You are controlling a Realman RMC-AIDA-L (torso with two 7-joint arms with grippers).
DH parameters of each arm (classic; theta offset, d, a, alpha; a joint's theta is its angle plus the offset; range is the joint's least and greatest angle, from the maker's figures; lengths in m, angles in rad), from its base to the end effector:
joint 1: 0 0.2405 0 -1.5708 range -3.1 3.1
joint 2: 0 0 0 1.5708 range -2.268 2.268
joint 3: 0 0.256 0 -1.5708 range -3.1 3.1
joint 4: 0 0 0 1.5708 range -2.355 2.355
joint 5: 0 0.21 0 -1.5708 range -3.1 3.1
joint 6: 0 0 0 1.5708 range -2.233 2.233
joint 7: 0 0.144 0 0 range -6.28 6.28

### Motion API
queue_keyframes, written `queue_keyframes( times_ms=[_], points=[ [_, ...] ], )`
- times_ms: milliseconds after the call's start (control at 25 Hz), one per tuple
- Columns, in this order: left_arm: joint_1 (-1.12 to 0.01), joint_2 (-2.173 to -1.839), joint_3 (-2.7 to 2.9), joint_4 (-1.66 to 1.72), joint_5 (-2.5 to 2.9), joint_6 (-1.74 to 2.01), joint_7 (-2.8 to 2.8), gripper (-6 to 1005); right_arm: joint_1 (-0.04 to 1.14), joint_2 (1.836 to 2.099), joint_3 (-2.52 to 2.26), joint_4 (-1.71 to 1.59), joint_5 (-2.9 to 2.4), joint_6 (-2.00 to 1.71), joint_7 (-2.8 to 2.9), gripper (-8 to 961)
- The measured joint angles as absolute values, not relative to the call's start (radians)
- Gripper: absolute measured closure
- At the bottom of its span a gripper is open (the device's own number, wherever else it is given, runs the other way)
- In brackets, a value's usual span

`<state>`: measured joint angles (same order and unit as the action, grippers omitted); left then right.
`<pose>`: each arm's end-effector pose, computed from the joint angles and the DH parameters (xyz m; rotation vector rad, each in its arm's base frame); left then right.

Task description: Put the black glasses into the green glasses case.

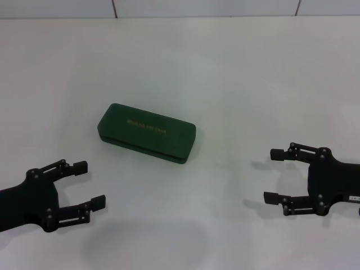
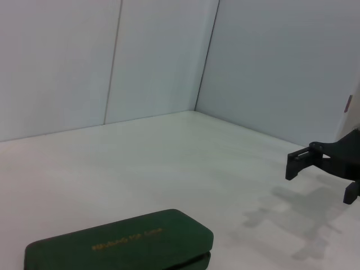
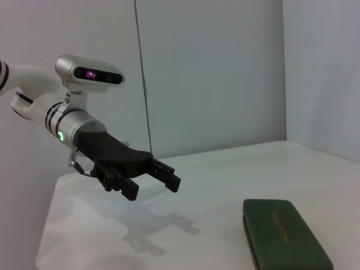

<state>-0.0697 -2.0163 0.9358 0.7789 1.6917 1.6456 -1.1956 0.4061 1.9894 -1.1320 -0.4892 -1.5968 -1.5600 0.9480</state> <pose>-0.3392 0.2115 0.0286 -2.6060 -0.6320 -0.7097 0.2812 0.2822 -0.0219 -2.8225 0.2091 0.7681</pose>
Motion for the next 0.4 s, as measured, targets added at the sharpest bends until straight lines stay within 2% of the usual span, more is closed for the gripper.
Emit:
queue_keyframes(
  times_ms=[400],
  points=[
    [-0.074, -2.016, 0.937, 0.779, 1.693, 1.65, -1.196, 120, 0.406, 1.989, -1.132, -0.487, -1.596, -1.564, 0.95, 83]
  ],
)
